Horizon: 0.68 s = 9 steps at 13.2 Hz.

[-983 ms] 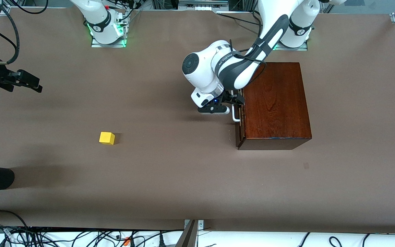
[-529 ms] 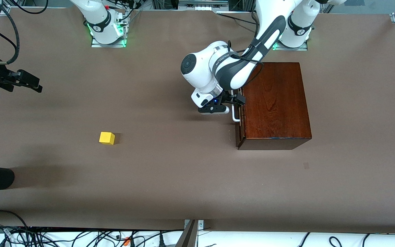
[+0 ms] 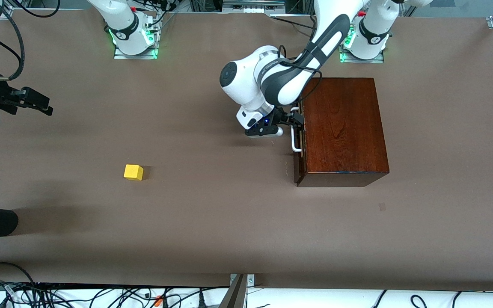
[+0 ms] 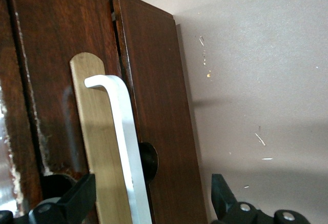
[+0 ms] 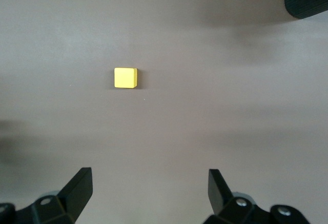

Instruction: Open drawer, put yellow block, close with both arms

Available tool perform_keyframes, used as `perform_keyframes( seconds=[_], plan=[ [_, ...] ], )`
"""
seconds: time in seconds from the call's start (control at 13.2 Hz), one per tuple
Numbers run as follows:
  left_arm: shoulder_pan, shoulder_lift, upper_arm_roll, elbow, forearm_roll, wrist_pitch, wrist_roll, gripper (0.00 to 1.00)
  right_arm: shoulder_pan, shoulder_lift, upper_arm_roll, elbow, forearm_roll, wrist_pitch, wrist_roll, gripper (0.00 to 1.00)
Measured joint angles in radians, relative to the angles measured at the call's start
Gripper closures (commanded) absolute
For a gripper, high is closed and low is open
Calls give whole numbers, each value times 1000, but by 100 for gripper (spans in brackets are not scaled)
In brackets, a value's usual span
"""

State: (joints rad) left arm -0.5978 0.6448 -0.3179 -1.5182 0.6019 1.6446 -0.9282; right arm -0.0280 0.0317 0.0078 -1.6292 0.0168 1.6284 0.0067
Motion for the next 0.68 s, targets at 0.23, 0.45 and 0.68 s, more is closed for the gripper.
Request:
perform_keyframes(
  seconds=[0.23, 0.45, 0.68],
  plan=[
    [-2, 0, 0, 0, 6, -2, -10, 0, 0, 0, 0, 0, 0, 0, 0, 0],
    [-3, 3, 1, 0, 7, 5, -30, 0, 0, 0, 0, 0, 0, 0, 0, 0],
    [-4, 10, 1, 0, 7, 26, -41, 0, 0, 0, 0, 0, 0, 0, 0, 0]
  ],
)
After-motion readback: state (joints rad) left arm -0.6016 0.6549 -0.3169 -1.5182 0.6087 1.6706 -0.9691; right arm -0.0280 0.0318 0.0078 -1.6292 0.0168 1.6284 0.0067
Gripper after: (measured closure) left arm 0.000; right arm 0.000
